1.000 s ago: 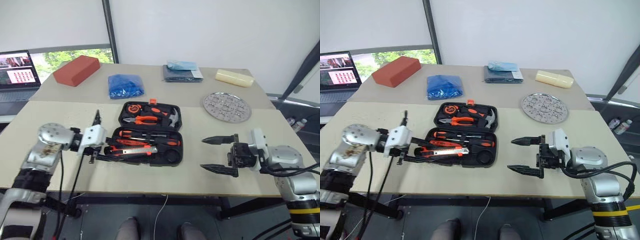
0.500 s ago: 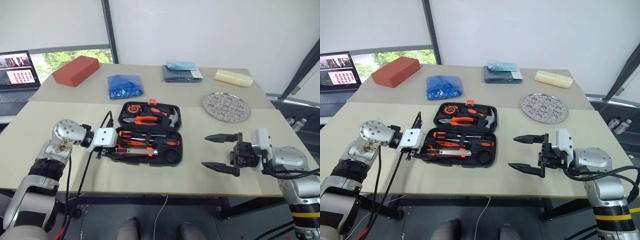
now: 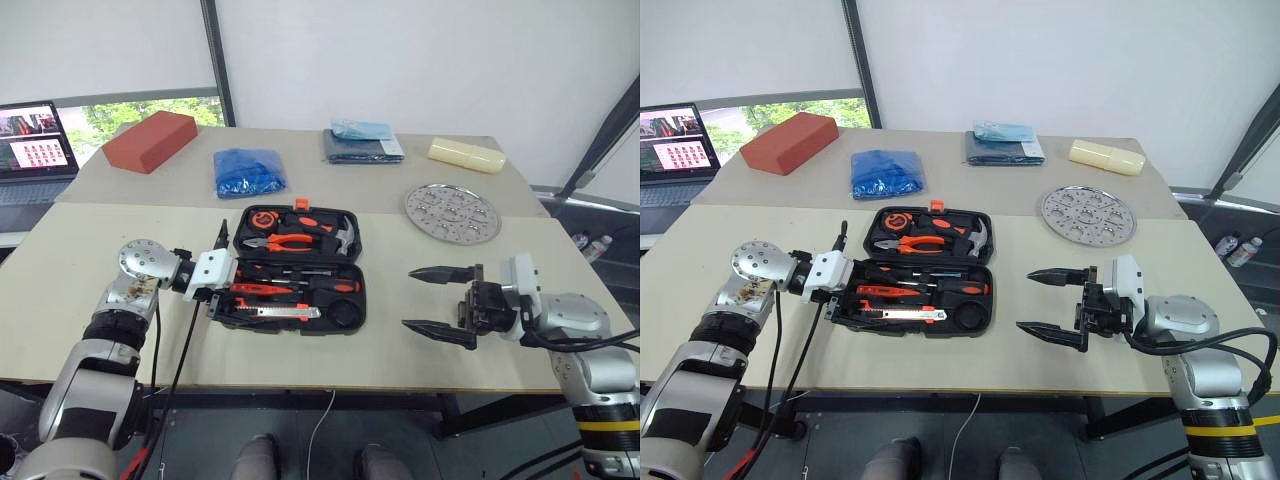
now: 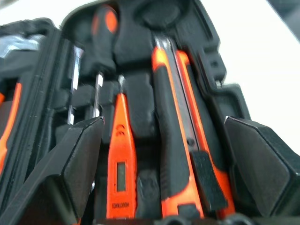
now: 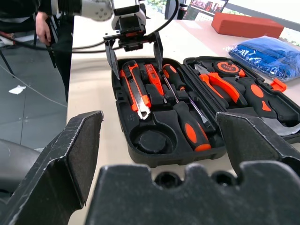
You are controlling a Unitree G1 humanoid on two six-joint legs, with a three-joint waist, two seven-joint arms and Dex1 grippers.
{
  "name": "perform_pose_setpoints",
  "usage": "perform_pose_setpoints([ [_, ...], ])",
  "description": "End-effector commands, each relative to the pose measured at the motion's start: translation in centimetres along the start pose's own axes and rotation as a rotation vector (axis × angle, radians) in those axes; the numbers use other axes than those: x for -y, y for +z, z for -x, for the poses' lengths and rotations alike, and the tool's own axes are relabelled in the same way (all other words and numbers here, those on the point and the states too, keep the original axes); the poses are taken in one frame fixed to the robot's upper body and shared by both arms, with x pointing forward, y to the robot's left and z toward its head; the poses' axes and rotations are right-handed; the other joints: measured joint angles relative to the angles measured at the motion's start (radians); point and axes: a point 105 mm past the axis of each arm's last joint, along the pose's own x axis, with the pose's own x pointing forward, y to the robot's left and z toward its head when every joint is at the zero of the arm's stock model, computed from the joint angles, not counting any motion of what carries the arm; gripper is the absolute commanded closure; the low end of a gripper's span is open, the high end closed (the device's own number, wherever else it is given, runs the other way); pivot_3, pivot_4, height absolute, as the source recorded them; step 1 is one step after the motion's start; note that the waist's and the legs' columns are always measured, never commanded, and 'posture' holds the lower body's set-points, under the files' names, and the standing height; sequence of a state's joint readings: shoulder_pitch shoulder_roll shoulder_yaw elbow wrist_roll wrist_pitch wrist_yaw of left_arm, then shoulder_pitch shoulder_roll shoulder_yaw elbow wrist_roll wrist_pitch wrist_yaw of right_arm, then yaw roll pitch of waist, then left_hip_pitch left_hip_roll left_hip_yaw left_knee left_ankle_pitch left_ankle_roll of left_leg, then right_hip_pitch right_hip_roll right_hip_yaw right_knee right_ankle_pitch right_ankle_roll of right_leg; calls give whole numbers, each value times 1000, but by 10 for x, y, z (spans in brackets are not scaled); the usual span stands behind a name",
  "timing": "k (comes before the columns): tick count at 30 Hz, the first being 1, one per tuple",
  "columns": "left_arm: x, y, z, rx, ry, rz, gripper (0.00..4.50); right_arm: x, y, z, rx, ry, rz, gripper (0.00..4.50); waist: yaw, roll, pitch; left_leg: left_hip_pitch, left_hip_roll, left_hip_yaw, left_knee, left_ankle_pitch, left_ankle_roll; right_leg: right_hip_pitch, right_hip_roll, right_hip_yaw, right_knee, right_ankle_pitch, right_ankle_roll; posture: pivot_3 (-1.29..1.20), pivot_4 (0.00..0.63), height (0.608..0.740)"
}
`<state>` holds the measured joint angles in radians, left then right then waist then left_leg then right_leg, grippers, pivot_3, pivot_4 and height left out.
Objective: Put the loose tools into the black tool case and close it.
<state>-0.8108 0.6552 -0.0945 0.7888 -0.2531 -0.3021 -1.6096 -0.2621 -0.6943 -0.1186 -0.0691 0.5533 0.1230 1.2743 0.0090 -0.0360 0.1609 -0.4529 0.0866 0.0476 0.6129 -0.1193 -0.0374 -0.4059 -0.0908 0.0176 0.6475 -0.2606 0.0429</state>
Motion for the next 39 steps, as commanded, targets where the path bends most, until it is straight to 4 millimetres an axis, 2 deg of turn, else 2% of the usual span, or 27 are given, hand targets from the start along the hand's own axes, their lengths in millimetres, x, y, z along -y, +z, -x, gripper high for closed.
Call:
perform_pose_setpoints([
  [1,-13,25,17,136,77,33,839,5,3,3,13,-26,18,0,0,0,0,0,0,0,0,0,0,0,0,0,0,0,0,0,150,740],
  [5,-2,16,5,123,84,15,2264,3,-1,1,28,-47,0,0,0,1,0,1,0,0,0,0,0,1,0,0,0,0,0,0,150,740],
  [10,11,0,-15,78,101,23,4299,-1,-4,-2,39,-59,-11,0,3,0,0,1,0,0,1,0,0,1,0,0,0,0,0,0,150,740],
  [11,13,-4,-17,69,104,31,4467,-1,-4,-2,40,-62,-14,0,4,0,0,1,0,0,1,0,0,1,0,0,0,0,0,0,150,740],
  [22,46,-45,-41,-139,-25,35,4467,-3,-7,0,35,-78,-26,0,4,2,-1,2,0,0,1,0,0,3,0,0,0,1,0,0,150,740],
  [26,51,-71,-47,-260,9,187,4467,-3,-8,-2,38,-86,-29,0,7,6,-4,7,-1,0,1,0,0,8,-1,0,-1,0,1,0,150,740],
  [28,55,-78,-50,-286,3,223,4467,-4,-9,-3,40,-88,-30,0,7,8,-5,12,-1,-1,1,0,0,13,-1,0,-1,-4,7,0,150,740],
  [30,57,-81,-51,-301,6,231,4467,-4,-9,-4,41,-91,-30,0,7,12,-8,16,-1,-1,1,-4,-7,17,-1,0,-1,-8,1,0,150,740],
  [32,58,-77,-53,-268,0,223,4467,-3,-8,-4,42,-96,-30,0,6,15,-10,18,-2,0,1,-5,-8,18,-2,0,-1,-8,1,0,150,740],
  [37,32,-37,-49,-5,158,177,4467,-1,-6,6,35,-142,-27,0,6,18,-14,21,-2,0,0,-5,-8,18,-2,1,-2,-8,1,0,150,740],
  [39,29,-19,-40,102,184,139,3970,1,-6,14,28,-181,-24,0,4,18,-13,17,-2,0,0,-5,-7,19,-2,1,-2,-8,1,0,150,740],
])
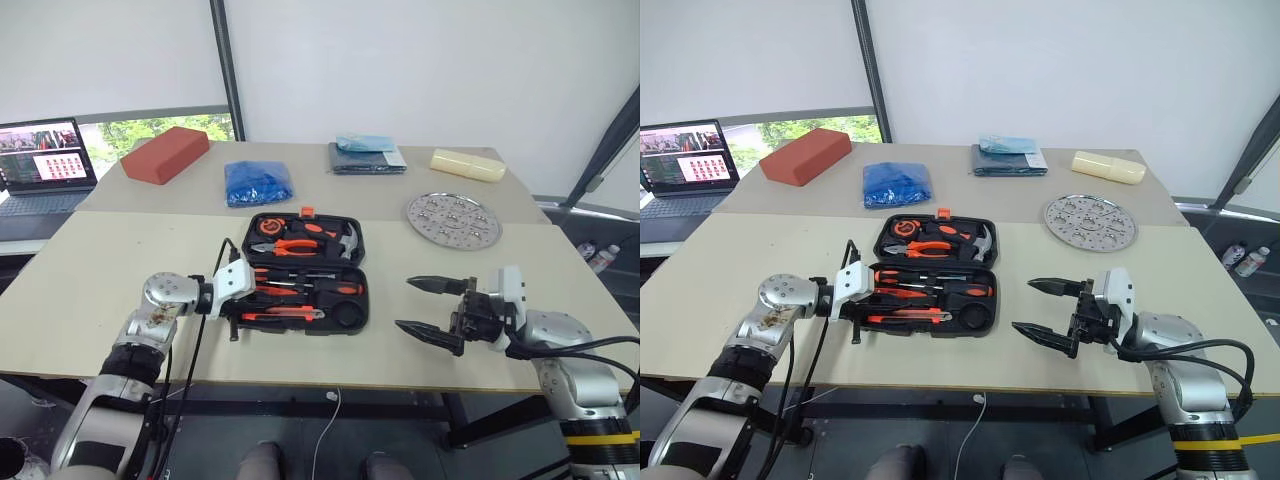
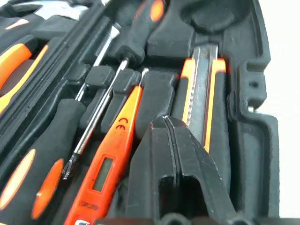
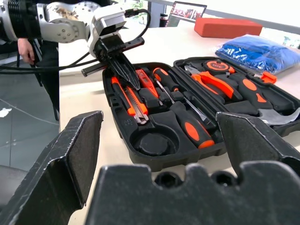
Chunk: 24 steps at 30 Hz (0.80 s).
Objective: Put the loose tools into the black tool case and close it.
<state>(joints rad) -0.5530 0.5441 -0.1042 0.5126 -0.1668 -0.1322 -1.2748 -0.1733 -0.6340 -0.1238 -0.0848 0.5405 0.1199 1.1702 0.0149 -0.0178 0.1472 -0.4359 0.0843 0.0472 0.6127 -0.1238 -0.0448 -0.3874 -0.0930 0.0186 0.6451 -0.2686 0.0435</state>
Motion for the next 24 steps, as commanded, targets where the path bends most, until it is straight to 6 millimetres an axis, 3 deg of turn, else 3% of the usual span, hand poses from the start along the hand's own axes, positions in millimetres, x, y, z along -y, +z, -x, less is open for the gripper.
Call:
perform_pose_setpoints([
  [1,3,23,13,177,6,-25,3812,8,15,19,13,-88,63,0,-3,-1,0,-3,0,0,0,3,5,-2,1,0,0,0,0,0,150,740],
  [3,3,39,29,269,23,-47,3057,11,14,33,-10,-143,76,0,-4,-2,1,-5,0,0,-1,5,8,-4,1,0,0,3,5,0,150,740],
  [6,9,57,54,329,44,-84,2131,13,4,68,-84,-266,90,0,-3,-4,2,-6,0,0,-4,4,9,-6,1,0,0,5,-1,0,150,740],
  [9,34,60,67,324,38,-43,990,10,-17,109,-183,-403,77,0,-4,-4,2,-5,0,-1,-6,4,9,-6,1,0,0,2,-1,0,150,740],
  [12,62,57,67,325,8,19,31,2,-36,138,-270,-485,52,0,-6,-3,2,-3,0,0,-6,2,9,-2,0,0,-3,-2,6,0,150,740],
  [16,88,53,64,340,19,76,31,-12,-58,171,-405,-558,11,0,-5,-3,2,-2,0,0,-4,-3,2,-3,0,0,-3,-5,-1,0,150,740],
  [18,93,52,64,343,26,84,31,-17,-58,175,-425,-557,-24,0,-4,-4,2,0,0,0,-4,-4,1,-4,-1,0,-4,-5,-1,0,150,740],
  [21,97,51,64,340,25,85,31,-14,-48,169,-417,-535,-35,0,-7,-3,3,2,0,0,-4,-4,0,-4,-3,0,-4,-5,-1,0,150,740],
  [24,98,50,62,335,13,74,31,3,-28,142,-445,-442,-1,0,-24,-2,3,3,-1,1,-3,-4,0,-4,-4,2,-5,-5,-1,0,150,740],
])
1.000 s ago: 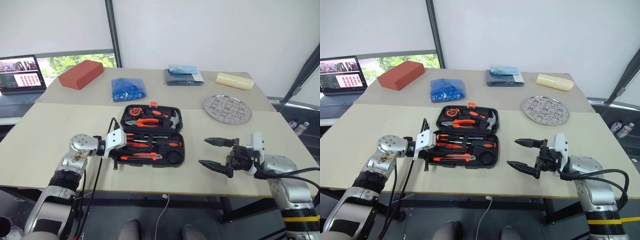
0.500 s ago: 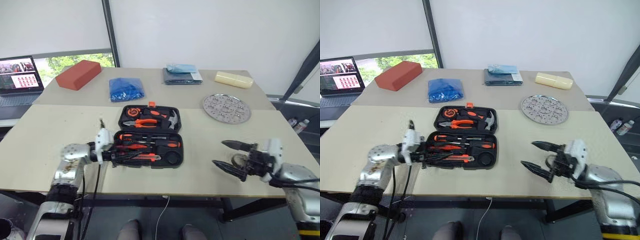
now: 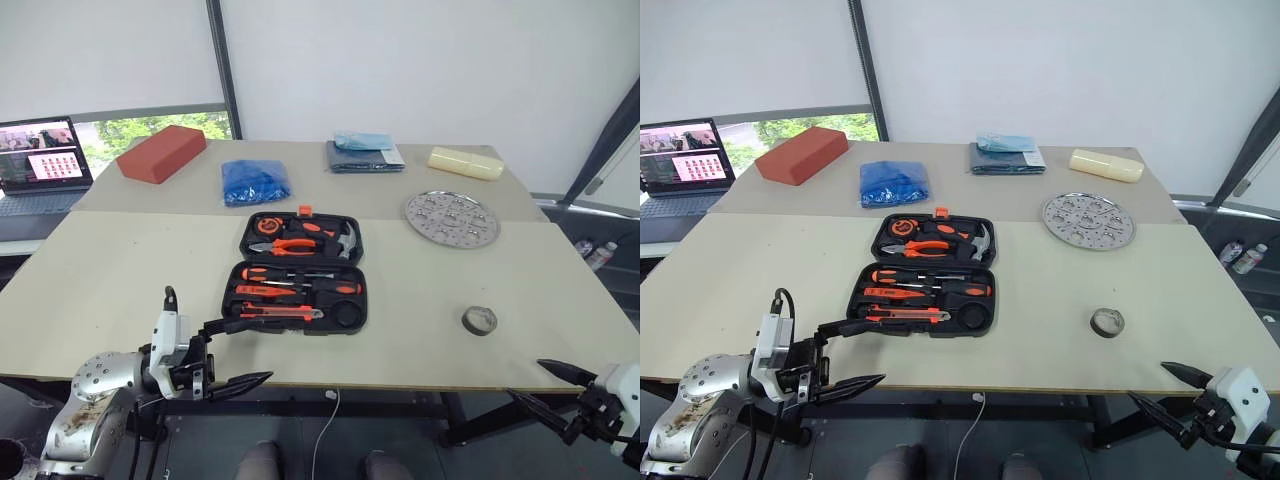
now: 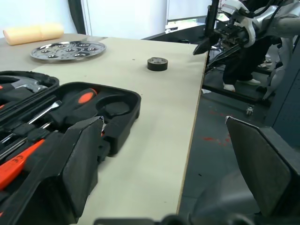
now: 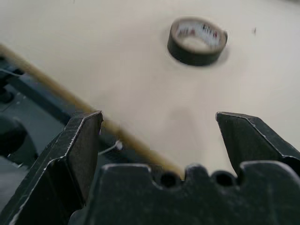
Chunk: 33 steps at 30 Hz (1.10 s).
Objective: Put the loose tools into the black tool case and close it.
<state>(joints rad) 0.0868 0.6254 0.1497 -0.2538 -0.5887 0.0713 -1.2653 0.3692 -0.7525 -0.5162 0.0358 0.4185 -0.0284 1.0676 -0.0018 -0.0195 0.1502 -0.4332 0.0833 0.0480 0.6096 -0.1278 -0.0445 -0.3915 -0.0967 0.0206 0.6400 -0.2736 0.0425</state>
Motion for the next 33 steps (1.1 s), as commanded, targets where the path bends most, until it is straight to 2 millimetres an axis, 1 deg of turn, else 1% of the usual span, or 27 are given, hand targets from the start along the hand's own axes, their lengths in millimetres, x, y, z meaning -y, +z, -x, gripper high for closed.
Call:
perform_pose_setpoints([
  [1,1,10,-4,26,-19,-49,31,7,55,-26,6,95,121,0,-15,0,0,0,0,0,0,0,0,1,0,0,0,0,0,0,150,740],
  [2,1,10,-6,25,-28,-45,31,5,61,-36,-26,133,136,0,-18,0,1,2,0,0,0,0,0,1,0,1,0,0,0,0,150,740],
  [4,1,10,-7,10,-47,-54,31,1,64,-48,-140,211,210,0,-19,-2,1,2,0,0,-1,0,0,1,1,1,-1,0,0,0,150,740],
  [7,-8,13,-6,8,-34,-58,31,5,72,-61,-223,244,191,0,-6,-4,3,2,0,0,-2,0,0,-1,1,1,0,0,0,0,150,740],
  [10,-12,15,-8,8,-32,-73,31,10,67,-72,-324,273,191,0,9,-4,3,-7,-1,0,-2,0,3,-6,2,1,-2,0,0,0,150,740],
  [11,-12,16,-8,10,-34,-76,31,13,65,-75,-352,270,187,0,12,-4,3,-11,-1,0,-2,3,9,-7,3,2,-1,0,0,0,150,740],
  [12,-13,17,-10,14,-35,-77,31,14,63,-79,-373,275,187,0,13,-4,3,-15,-1,0,-2,3,11,-9,3,3,-1,1,-1,0,150,740],
  [13,-13,18,-11,18,-36,-79,31,16,61,-82,-395,273,189,0,13,-4,3,-17,-1,1,-1,1,12,-10,3,4,-1,5,1,0,150,740],
  [16,-8,20,-14,24,-43,-76,31,24,53,-89,-475,263,200,0,13,-4,3,-20,-1,1,0,0,13,-14,4,4,-1,5,2,0,150,740],
  [18,-6,20,-14,23,-46,-73,31,27,53,-93,-485,254,200,0,12,-4,3,-20,-1,1,-1,0,13,-14,4,4,0,5,2,0,150,740],
  [19,-5,20,-14,23,-46,-72,0,29,55,-95,-481,245,198,521,11,-4,3,-20,-1,1,0,0,13,-14,5,4,0,5,2,0,150,740],
  [20,-4,20,-14,23,-44,-71,0,30,54,-96,-495,243,203,679,11,-4,3,-20,-1,1,0,0,13,-14,5,4,0,5,2,0,150,740],
  [23,-4,20,-14,25,-35,-72,0,33,52,-97,-514,250,216,1642,11,-4,3,-19,-1,1,2,0,13,-14,5,4,1,2,7,0,150,740],
  [24,-4,21,-13,26,-29,-74,0,33,52,-98,-508,256,226,1985,12,-4,3,-19,-1,1,3,0,13,-14,4,4,1,1,6,0,150,740],
  [26,-3,21,-13,27,-21,-75,0,34,57,-102,-470,259,246,2732,12,-4,3,-19,-1,1,4,0,13,-13,4,4,1,0,3,0,150,740],
  [27,-3,21,-12,28,-15,-77,0,33,62,-104,-448,269,249,3006,11,-4,3,-19,-1,1,5,0,13,-13,4,4,1,0,3,0,150,740],
  [28,-4,21,-11,30,-7,-79,0,30,68,-107,-419,291,258,3439,11,-4,3,-19,-1,1,6,0,13,-13,4,4,1,0,2,0,150,740],
  [29,-4,22,-10,35,5,-79,0,26,74,-111,-387,320,264,3805,10,-4,3,-19,-1,1,6,0,13,-13,4,5,1,1,2,0,150,740],
  [30,-5,22,-9,38,17,-80,0,15,84,-115,-336,388,280,4177,9,-4,3,-19,-1,2,6,0,13,-13,4,5,1,1,2,0,150,740],
  [31,-5,22,-8,41,28,-80,0,0,95,-117,-278,474,292,4421,7,-4,3,-19,-1,2,6,0,13,-13,5,6,2,1,2,0,150,740],
  [32,-6,22,-8,42,38,-77,0,-14,107,-120,-220,548,287,4472,3,-4,3,-18,0,2,6,0,13,-13,5,6,2,2,3,0,150,740],
  [33,-6,22,-6,40,50,-75,0,-32,123,-123,-154,628,283,4472,0,-4,3,-18,0,2,6,0,13,-13,6,7,2,2,3,0,150,740],
])
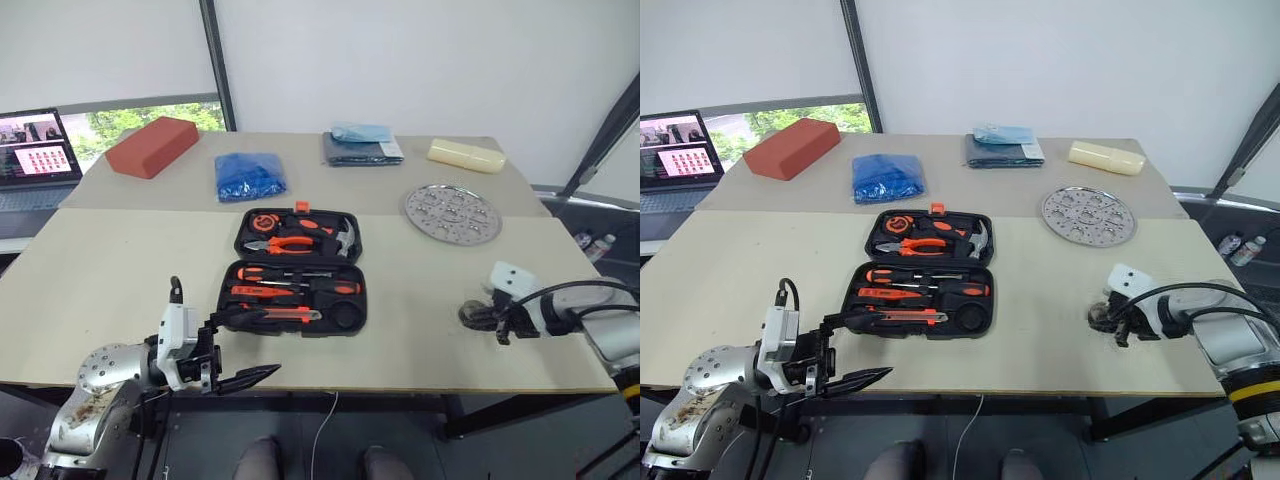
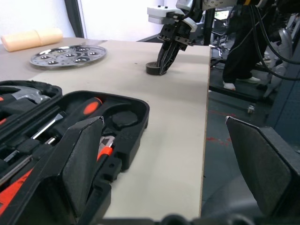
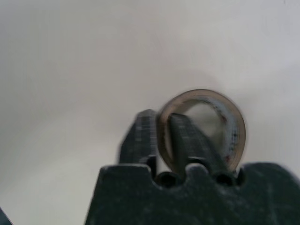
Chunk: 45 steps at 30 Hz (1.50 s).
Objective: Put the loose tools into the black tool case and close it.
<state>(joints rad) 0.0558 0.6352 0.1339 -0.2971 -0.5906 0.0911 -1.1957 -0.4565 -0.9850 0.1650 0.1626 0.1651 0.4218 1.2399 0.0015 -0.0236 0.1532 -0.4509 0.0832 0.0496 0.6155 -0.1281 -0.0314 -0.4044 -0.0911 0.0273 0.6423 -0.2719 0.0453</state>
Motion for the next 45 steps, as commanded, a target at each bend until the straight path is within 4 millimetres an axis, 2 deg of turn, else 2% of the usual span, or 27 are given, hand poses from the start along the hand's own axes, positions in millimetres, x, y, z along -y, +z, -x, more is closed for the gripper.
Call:
perform_pose_setpoints([
  [1,-1,10,4,29,37,-34,0,-35,77,-4,248,208,142,4472,-10,0,0,0,1,0,0,0,0,0,1,0,0,1,1,0,150,740],
  [4,-1,8,7,20,60,-28,0,-59,115,-14,326,314,176,4472,-17,0,0,1,1,0,-1,0,0,-1,2,2,3,3,5,0,150,740],
  [8,0,7,9,15,78,-24,0,-75,138,-38,314,355,175,4472,-6,-1,1,2,1,0,-2,0,0,-1,2,2,3,3,-1,0,150,740],
  [10,0,6,8,12,81,-24,0,-74,138,-50,265,336,189,4472,-3,-1,1,1,1,1,-1,0,0,-1,1,2,2,3,-8,0,150,740],
  [13,0,6,9,5,88,-26,0,-72,133,-61,204,320,199,4472,5,-1,1,1,0,2,-1,0,-1,-2,0,2,2,3,-9,0,150,740],
  [18,0,4,11,-6,105,-24,0,-74,139,-74,207,317,196,4472,2,-1,1,0,1,3,-1,0,0,-3,1,2,3,4,-10,0,150,740],
  [23,0,3,11,-8,114,-23,0,-75,144,-83,201,324,201,4472,-3,-1,1,0,1,3,-1,0,0,-4,1,2,4,6,-7,0,150,740],
  [28,-1,3,12,-14,123,-26,0,-71,134,-86,99,327,223,4472,-4,-1,1,0,1,3,-1,0,0,-4,1,2,4,5,-8,0,150,740],
  [35,-6,2,19,-37,156,-46,0,-65,136,-76,68,318,306,2105,-5,-1,1,0,2,4,-2,0,0,-5,1,2,4,5,-9,0,150,740],
  [38,-10,4,22,-31,193,-46,0,-68,151,-66,157,360,267,1085,-6,-1,1,0,2,4,-2,0,0,-5,1,2,4,5,-8,0,150,740],
  [41,-22,8,29,-19,270,-27,0,-64,164,-45,271,416,229,8,-7,-2,1,-1,2,4,-3,0,0,-6,1,2,4,6,-6,0,150,740],
  [42,-38,7,37,-25,369,3,428,-50,162,-37,305,376,190,0,-6,-2,1,-1,2,4,-3,0,0,-6,1,2,4,7,-5,0,150,740],
  [44,-60,6,49,-47,502,23,653,-29,155,-31,337,308,151,0,1,-2,2,-1,1,4,-2,0,0,-6,1,2,4,7,-4,0,150,740],
  [45,-70,4,55,-66,561,26,1120,-21,150,-31,344,276,159,0,2,-3,2,-1,1,3,-2,0,0,-6,1,2,4,7,-5,0,150,740],
])
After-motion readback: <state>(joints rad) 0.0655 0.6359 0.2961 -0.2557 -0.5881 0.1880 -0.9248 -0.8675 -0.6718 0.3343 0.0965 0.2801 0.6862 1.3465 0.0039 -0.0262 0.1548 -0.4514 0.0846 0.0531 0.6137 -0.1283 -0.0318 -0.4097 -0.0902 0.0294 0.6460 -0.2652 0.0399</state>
